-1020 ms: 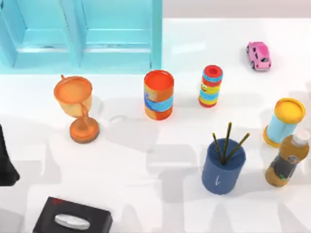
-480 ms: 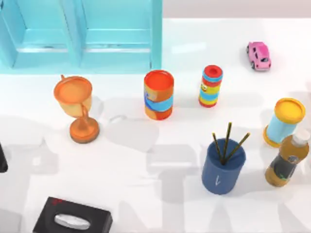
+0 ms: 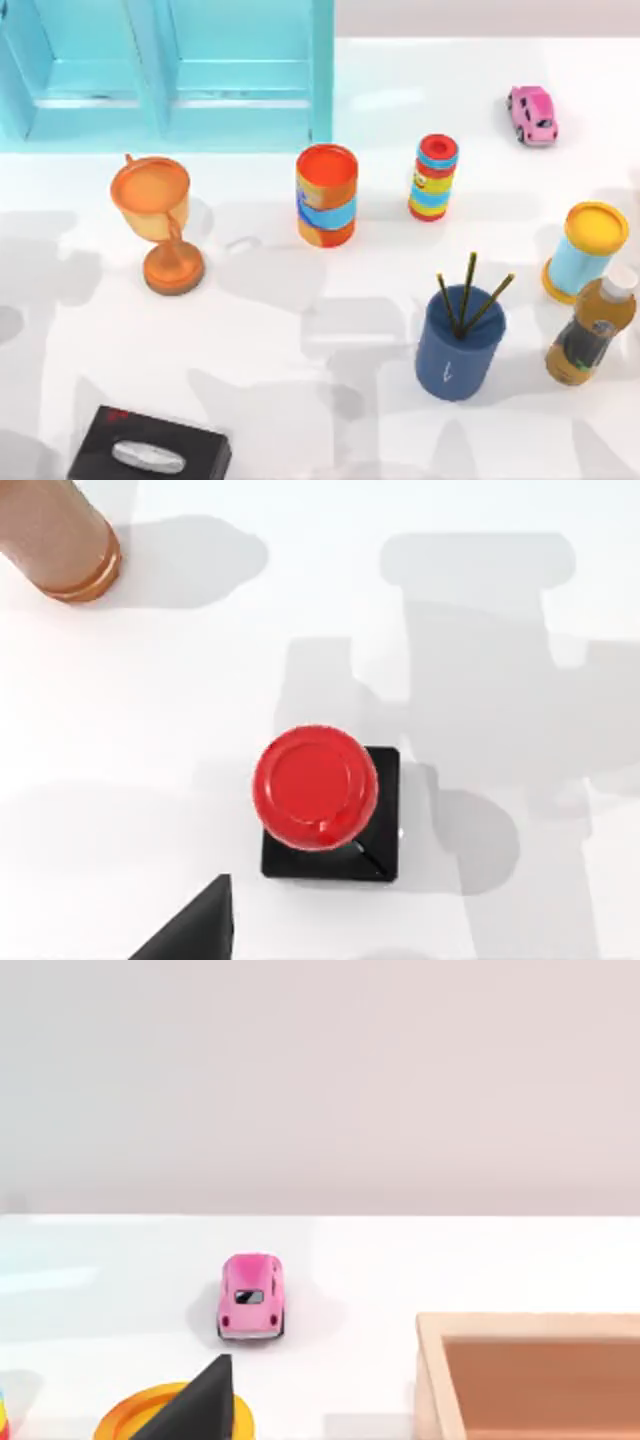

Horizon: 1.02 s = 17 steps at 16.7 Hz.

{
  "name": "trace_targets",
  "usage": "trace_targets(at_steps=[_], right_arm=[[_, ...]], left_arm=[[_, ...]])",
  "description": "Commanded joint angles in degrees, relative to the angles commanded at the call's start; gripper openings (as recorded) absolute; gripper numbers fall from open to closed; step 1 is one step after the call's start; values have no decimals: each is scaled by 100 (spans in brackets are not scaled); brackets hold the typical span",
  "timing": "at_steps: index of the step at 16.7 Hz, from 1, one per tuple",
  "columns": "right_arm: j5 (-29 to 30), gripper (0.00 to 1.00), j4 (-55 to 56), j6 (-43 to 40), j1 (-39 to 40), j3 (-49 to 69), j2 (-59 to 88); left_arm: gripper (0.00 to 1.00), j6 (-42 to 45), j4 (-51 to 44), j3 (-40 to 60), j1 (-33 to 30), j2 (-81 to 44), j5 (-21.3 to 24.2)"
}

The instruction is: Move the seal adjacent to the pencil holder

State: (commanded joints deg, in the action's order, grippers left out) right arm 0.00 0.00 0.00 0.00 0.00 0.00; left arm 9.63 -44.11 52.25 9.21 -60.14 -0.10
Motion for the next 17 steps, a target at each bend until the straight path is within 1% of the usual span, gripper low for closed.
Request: trace_targets(at_steps=[5,9,12,17], right_arm=[[0,100,0,0,0,0,0],[0,100,0,0,0,0,0],[0,100,0,0,0,0,0],[0,100,0,0,0,0,0]], left_arm=[[100,399,-1776,2187,357,-2602,3],[100,620,-2723,3342,540,-4005,10],[100,695,-3038,3712,601,-4452,14],[100,695,-3044,3718,574,-4465,13]])
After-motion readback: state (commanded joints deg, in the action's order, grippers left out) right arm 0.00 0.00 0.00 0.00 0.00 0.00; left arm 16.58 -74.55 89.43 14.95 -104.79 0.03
